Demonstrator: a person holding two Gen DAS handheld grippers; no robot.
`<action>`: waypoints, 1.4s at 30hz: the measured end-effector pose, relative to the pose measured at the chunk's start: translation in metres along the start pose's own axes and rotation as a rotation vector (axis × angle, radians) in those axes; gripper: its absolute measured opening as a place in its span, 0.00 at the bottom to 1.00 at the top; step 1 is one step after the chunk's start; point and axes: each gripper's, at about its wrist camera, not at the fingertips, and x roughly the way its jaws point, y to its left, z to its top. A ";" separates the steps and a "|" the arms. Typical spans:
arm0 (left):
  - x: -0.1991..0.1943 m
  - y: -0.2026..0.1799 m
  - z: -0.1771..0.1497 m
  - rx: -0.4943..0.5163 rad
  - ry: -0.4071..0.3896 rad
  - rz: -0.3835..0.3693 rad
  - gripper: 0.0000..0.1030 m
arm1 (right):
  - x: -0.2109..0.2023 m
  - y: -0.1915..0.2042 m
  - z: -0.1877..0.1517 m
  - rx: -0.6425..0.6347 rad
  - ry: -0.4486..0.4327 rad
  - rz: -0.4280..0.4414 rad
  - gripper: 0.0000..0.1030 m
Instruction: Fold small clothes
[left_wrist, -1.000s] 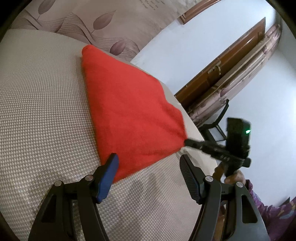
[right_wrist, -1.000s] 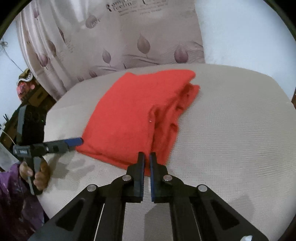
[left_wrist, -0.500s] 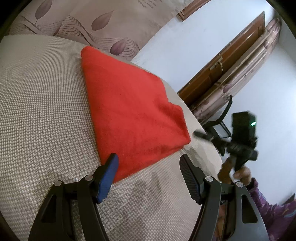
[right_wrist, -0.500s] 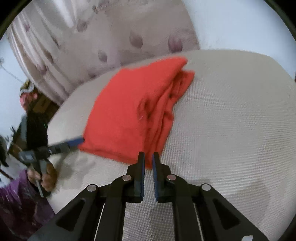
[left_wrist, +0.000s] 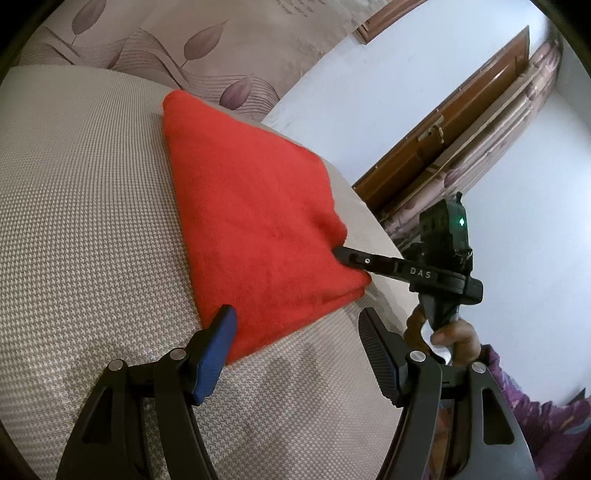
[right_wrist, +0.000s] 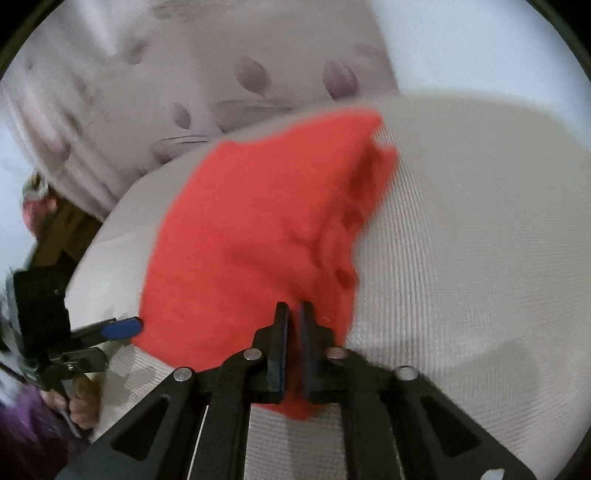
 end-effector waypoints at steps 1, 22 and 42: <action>0.000 0.000 0.000 -0.001 0.000 -0.002 0.67 | -0.003 0.001 0.001 -0.007 -0.004 -0.003 0.01; 0.007 -0.018 -0.002 0.083 0.010 0.121 0.67 | 0.024 0.006 0.046 -0.060 -0.048 -0.185 0.56; -0.001 -0.033 0.013 0.161 -0.091 0.543 0.67 | 0.034 0.014 0.044 -0.116 -0.060 -0.309 0.91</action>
